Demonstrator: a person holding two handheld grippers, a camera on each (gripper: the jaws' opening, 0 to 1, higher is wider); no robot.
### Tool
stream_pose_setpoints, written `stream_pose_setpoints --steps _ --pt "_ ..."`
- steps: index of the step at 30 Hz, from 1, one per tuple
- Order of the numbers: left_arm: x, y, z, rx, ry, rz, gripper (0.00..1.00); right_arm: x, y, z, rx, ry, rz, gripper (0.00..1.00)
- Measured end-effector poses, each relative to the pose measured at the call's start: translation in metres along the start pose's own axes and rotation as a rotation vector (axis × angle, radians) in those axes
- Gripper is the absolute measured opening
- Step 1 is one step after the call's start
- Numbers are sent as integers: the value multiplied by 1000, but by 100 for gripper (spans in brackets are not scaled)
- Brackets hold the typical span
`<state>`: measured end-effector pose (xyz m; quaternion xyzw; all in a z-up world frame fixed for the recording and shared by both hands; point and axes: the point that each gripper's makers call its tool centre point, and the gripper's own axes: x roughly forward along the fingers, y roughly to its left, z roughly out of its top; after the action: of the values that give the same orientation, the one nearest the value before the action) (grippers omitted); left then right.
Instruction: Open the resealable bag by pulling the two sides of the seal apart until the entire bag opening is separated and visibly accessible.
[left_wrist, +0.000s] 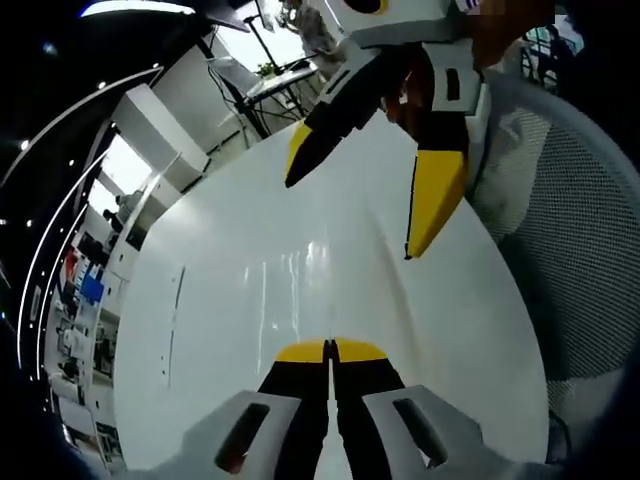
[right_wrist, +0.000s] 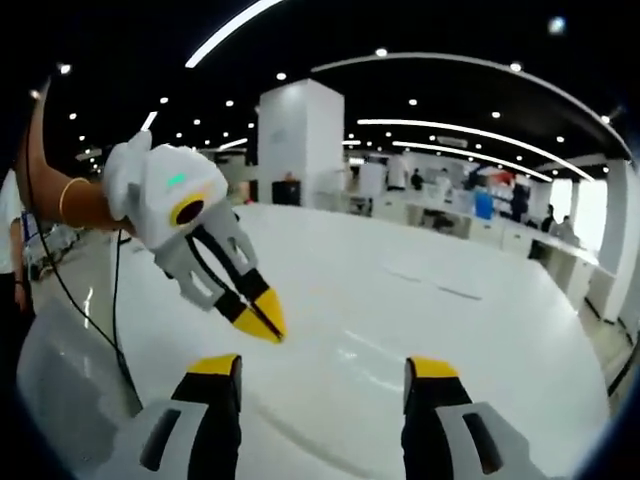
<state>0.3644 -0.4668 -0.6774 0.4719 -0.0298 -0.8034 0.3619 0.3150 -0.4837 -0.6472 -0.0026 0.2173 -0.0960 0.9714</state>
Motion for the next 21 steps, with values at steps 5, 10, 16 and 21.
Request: stream_pose_setpoints --steps 5,10,16,21 --pt "-10 -5 6 -8 -8 2 0 3 9 -1 -57 26 30 58" --pt "-15 -12 6 22 10 2 0 3 15 -4 -133 64 47 53" --pt "-20 -25 10 38 14 -17 0 3 24 -6 -202 97 78 47" --pt "-24 -32 14 47 13 -19 0 4 32 -11 -230 124 109 38"
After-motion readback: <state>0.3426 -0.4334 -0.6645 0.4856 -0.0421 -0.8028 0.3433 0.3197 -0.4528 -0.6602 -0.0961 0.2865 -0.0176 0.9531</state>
